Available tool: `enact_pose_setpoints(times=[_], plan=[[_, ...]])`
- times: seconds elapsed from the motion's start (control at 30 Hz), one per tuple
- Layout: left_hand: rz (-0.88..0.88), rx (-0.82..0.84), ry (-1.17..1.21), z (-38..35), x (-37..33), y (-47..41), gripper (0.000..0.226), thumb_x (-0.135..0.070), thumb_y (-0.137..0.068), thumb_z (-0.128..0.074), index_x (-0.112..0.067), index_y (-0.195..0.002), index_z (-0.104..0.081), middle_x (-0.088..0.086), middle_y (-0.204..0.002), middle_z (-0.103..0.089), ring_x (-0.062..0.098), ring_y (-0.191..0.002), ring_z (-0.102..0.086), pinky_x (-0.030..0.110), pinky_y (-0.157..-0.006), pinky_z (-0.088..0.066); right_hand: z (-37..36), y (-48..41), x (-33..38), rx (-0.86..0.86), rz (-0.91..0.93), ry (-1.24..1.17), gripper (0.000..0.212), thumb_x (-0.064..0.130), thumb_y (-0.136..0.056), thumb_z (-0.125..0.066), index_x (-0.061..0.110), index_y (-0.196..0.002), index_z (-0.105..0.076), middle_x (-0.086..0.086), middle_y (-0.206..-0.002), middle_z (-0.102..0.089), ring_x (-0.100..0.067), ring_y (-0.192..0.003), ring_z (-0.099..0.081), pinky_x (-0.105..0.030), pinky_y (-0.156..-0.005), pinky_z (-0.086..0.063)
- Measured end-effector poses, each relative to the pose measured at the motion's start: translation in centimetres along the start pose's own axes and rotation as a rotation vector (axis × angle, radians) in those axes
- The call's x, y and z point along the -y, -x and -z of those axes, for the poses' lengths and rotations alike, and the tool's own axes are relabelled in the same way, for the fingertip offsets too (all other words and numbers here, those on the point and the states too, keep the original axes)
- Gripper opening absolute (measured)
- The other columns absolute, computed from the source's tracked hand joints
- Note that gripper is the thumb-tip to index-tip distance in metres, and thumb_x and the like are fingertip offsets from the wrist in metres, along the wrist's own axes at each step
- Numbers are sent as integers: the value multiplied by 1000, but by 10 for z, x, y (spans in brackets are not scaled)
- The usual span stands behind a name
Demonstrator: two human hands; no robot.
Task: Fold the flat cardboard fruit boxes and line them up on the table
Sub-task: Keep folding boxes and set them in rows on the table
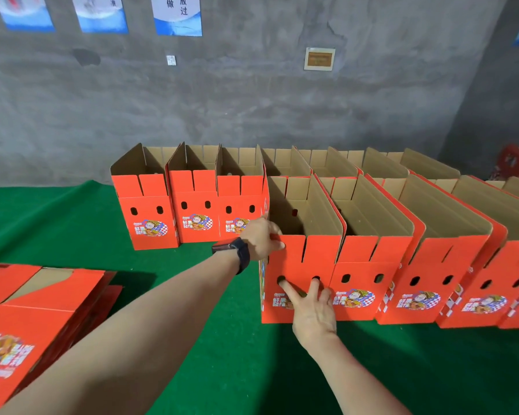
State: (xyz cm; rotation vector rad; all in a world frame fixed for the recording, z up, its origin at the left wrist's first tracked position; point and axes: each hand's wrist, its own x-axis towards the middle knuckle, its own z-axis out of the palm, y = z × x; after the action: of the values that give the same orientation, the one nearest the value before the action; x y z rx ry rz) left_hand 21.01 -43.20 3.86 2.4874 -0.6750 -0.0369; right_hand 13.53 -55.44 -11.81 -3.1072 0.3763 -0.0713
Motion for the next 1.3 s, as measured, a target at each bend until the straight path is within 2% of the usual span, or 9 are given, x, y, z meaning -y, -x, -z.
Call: enact_pose_setpoints(times=[0.13,0.3,0.4,0.5,0.67,0.8,1.07,1.17,1.3], plan=[[-41,36,11,1,3,-5,27,-8,-93,-54,-11,-118,-62,16,-128,-53,28,-117,-53,25,-93,-42,-2,-1,1,14,-19,-45,97,1,-87,-49,58,-140,9,-24,-152,6,-55,-135,-13,-45,-105,-38],[-57,-44,124,-7,-3,6,75,2,-94,-45,-30,-152,-10,17,-159,5,28,-145,-16,28,-105,-29,1,8,4,61,-29,-1,103,10,-84,-58,55,-141,15,-26,-153,16,-52,-140,-3,-51,-113,-25],[-102,-76,147,-12,-2,21,77,5,-93,-42,-24,-152,-2,11,-159,7,22,-147,-4,7,-99,-12,6,13,9,8,-23,39,96,13,-85,-55,49,-146,10,-29,-153,10,-49,-140,-3,-53,-115,-15],[-122,-56,135,-10,3,41,77,7,-92,-41,-19,-152,1,6,-160,8,16,-147,1,4,-98,-3,11,15,11,-8,-43,57,91,18,-86,-55,45,-149,6,-28,-151,3,-48,-139,-7,-50,-115,-18],[-70,-13,36,14,36,97,59,-4,-95,-46,-17,-149,-25,3,-159,-16,17,-145,-20,22,-114,-15,32,18,22,186,-109,109,89,21,-89,-54,41,-150,7,-31,-151,-15,-47,-135,-26,-45,-107,-37],[58,-68,-50,52,91,166,45,-8,-95,-49,-10,-140,-44,8,-146,-43,18,-134,-42,20,-108,-27,60,33,50,-20,46,68,58,14,-88,-46,24,-144,-35,-9,-123,-60,-28,-113,-58,-34,-92,-47],[449,-436,110,127,206,308,23,5,-89,-53,-2,-102,-70,12,-91,-72,23,-78,-69,30,-73,-53,89,88,190,-49,408,-467,38,25,-96,-49,18,-133,-53,-5,-131,-57,-23,-119,-53,-29,-101,-41],[576,-523,197,136,240,354,32,16,-84,-45,2,-103,-67,18,-93,-71,24,-74,-66,21,-64,-50,77,131,258,97,638,-446,37,23,-95,-51,20,-131,-55,-8,-128,-58,-27,-119,-53,-32,-100,-42],[664,-587,248,146,267,401,44,22,-79,-36,6,-109,-64,16,-93,-69,27,-80,-65,29,-70,-50,51,183,340,190,1013,-209,84,5,-83,-64,16,-151,-16,-9,-156,-19,-28,-143,-19,-44,-114,-27]])
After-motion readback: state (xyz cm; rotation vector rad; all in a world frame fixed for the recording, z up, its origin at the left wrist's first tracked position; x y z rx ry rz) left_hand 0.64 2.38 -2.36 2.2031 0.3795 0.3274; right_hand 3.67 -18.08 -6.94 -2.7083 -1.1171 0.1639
